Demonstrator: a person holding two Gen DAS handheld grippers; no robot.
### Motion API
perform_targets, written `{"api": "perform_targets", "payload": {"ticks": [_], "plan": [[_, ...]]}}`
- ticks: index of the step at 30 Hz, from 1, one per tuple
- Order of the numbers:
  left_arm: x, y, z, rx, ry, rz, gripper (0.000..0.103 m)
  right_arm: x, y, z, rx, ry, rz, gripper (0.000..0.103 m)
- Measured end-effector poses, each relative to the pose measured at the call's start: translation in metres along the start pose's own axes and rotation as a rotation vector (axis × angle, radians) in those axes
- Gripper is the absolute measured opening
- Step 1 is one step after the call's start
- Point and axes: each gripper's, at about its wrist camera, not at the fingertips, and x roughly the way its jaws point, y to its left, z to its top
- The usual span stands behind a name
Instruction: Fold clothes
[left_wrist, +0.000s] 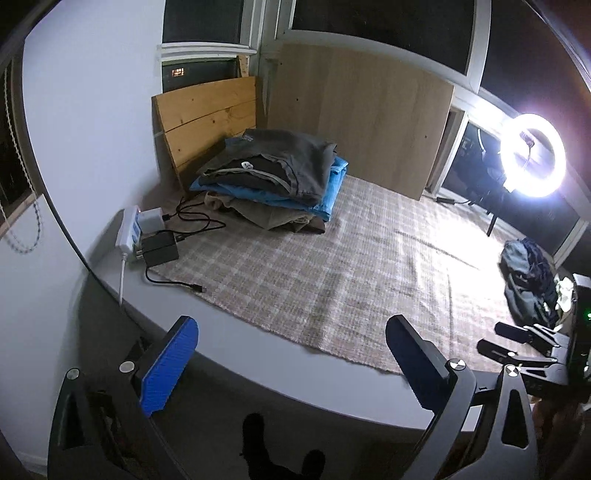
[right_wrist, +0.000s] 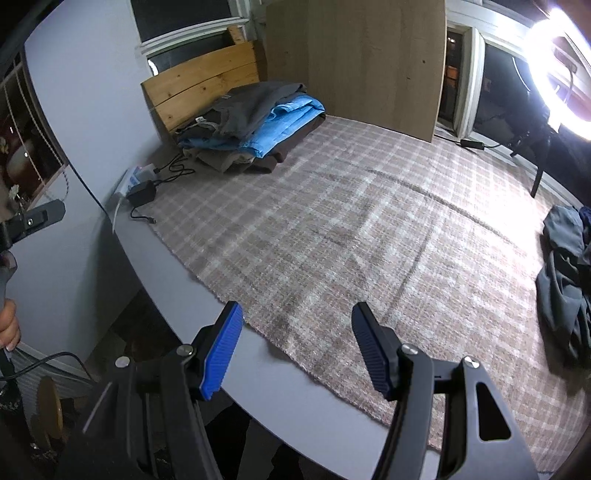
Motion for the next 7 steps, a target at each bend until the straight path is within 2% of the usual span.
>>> {"api": "perform_targets", "payload": {"ticks": [4,7], "plan": [[-0.0065,-0.0027,-0.0017,0.030,-0.047,-0.004,0.102,0.0010,-0.0006,0.0003,0.005,0.000,0.009,0.061],[-0.0036,-0.0057,0.0010,0.054,-0.033,0.020,0.102,0.0018,-0.0035,0.0005,0.011,0.002,0.007,0.061]]}}
